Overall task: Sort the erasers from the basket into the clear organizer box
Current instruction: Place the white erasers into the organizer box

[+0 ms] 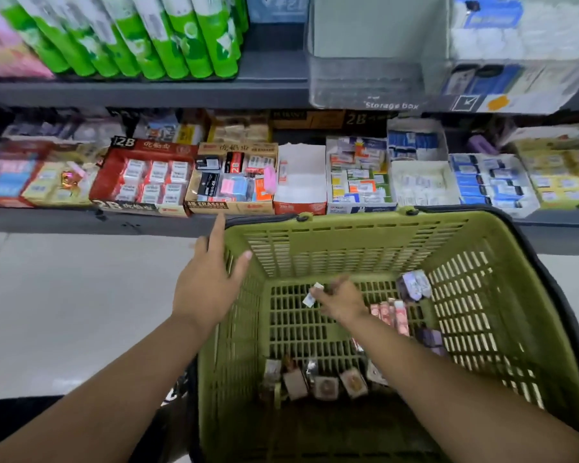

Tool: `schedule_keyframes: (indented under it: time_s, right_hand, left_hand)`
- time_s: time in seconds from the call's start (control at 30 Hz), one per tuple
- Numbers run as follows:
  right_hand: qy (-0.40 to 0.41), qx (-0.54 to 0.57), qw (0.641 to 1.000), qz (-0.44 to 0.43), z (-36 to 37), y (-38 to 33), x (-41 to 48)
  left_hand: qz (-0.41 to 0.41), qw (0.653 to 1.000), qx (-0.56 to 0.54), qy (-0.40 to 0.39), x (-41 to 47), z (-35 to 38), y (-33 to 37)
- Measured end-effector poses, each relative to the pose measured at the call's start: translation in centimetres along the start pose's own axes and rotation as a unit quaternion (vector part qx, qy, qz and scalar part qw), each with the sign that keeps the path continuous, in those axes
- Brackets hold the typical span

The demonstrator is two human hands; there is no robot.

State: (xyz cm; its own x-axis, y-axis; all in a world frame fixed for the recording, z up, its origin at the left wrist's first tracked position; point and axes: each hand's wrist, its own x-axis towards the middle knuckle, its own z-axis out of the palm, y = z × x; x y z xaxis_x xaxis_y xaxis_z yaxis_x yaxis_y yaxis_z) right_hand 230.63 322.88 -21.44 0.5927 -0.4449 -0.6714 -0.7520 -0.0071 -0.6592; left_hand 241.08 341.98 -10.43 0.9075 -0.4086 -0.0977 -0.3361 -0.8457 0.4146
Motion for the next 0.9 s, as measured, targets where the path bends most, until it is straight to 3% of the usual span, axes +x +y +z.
schedule_keyframes:
  time_s: [0.1,0.23,0.43,0.7,0.83,0.9]
  right_hand:
    - [0.069,0.039,0.995,0.062,2.9,0.4,1.1]
    - [0.136,-0.024,0.986,0.093,4.9,0.4,2.1]
    - [0.114,-0.089,0.984,0.106,5.5,0.2,2.7]
    - [-0.010,0.030,0.997,-0.071,3.0,-3.6,-1.7]
    - [-0.103,-0.019,0.979,-0.174,-3.6,-8.7,-5.8]
    - [-0.121,-0.041,0.968,-0.216,-7.8,-11.3,-8.4]
  left_hand:
    - [-0.003,1.000,-0.003,0.001,-0.2,0.0,0.2]
    - [0.003,1.000,0.010,0.006,-0.1,0.3,-0.3]
    - [0.000,1.000,0.020,-0.003,-0.1,0.5,-0.8]
    - [-0.014,0.997,0.074,-0.007,-0.8,0.5,-1.7]
    - [-0.032,0.989,0.144,0.012,0.4,-0.4,0.6]
    - [0.001,0.993,0.107,0.053,1.2,-1.3,4.0]
